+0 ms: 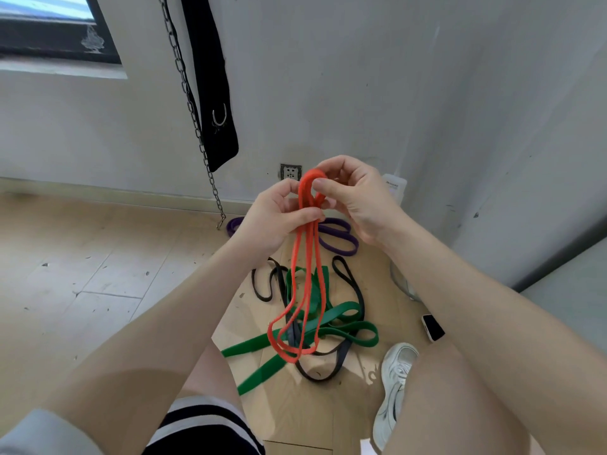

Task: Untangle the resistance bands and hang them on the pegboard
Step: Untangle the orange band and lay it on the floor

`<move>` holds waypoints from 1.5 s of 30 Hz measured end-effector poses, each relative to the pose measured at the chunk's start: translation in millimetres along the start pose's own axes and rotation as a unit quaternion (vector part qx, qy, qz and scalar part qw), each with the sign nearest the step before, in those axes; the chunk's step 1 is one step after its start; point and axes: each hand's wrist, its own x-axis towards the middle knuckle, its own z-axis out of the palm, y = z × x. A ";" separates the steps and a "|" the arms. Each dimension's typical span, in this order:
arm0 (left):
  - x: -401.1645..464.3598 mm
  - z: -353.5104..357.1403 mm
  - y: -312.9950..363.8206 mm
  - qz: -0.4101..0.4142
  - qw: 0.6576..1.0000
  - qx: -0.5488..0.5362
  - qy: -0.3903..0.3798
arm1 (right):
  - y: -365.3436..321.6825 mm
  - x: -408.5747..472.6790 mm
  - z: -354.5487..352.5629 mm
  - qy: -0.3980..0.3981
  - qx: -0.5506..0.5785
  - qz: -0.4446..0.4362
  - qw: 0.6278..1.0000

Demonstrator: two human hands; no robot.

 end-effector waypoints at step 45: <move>-6.9 39.9 -2.0 0.105 0.980 0.057 0.161 | -6.8 1.0 3.5 0.064 0.136 -0.032 0.988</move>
